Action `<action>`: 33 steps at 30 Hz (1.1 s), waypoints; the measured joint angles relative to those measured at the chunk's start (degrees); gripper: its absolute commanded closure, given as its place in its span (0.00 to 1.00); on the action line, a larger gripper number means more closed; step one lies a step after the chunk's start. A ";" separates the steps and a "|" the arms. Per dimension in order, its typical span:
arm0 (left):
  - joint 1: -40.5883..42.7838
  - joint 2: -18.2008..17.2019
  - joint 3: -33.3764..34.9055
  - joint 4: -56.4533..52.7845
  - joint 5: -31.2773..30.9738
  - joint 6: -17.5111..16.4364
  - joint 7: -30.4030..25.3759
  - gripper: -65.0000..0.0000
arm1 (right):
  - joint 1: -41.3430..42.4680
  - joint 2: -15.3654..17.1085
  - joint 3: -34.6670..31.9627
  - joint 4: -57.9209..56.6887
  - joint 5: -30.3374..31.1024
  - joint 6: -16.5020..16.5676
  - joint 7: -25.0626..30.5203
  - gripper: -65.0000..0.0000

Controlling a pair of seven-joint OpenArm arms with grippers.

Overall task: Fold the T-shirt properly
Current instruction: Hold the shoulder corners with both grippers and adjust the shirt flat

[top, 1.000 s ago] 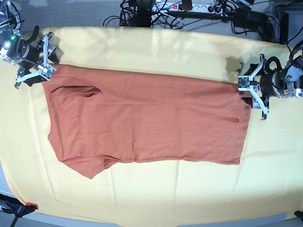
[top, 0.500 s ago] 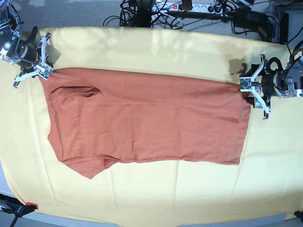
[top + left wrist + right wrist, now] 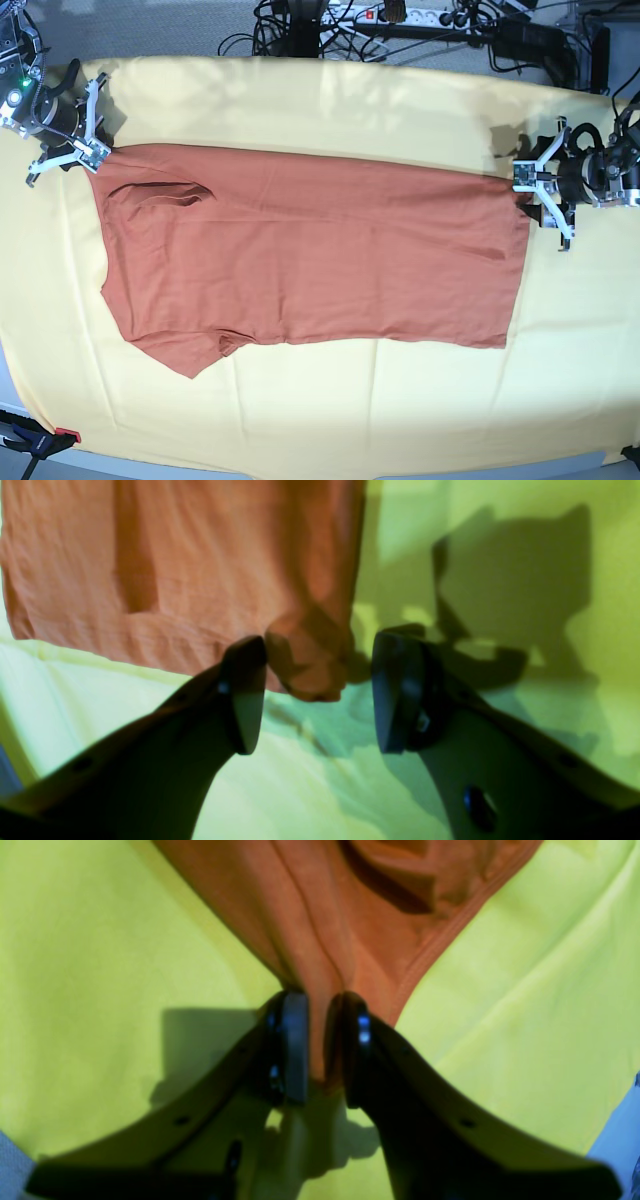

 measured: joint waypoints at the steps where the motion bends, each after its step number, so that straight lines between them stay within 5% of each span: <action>1: 0.00 0.11 0.00 -0.42 0.61 0.15 -0.46 0.64 | 0.00 0.00 0.00 0.00 0.00 -0.57 0.00 0.77; 3: 0.02 0.63 0.00 -1.57 0.55 0.46 -0.68 0.79 | 0.00 0.00 0.00 0.00 0.00 -0.63 0.00 0.77; 7: -0.02 1.70 -0.02 -2.16 0.57 0.87 -0.57 0.86 | -0.02 0.00 0.00 0.00 0.02 -0.72 0.00 0.77; 10: -0.02 2.43 -0.02 -2.16 0.79 1.22 -0.33 1.00 | 0.00 0.00 0.00 0.00 0.00 -0.72 0.00 0.77; 13: -0.02 2.54 -0.02 -2.16 0.76 1.42 -0.26 1.00 | 0.00 0.00 0.00 0.00 0.11 -0.72 0.00 0.99; 26: -3.78 -2.01 0.09 4.09 -1.27 1.22 0.26 1.00 | -0.02 0.33 0.00 4.35 -0.22 -1.84 -5.25 1.00; 33: -3.76 -2.25 0.09 4.24 -3.93 -3.63 0.37 1.00 | -0.52 4.94 -0.02 4.92 0.72 -1.77 -7.96 1.00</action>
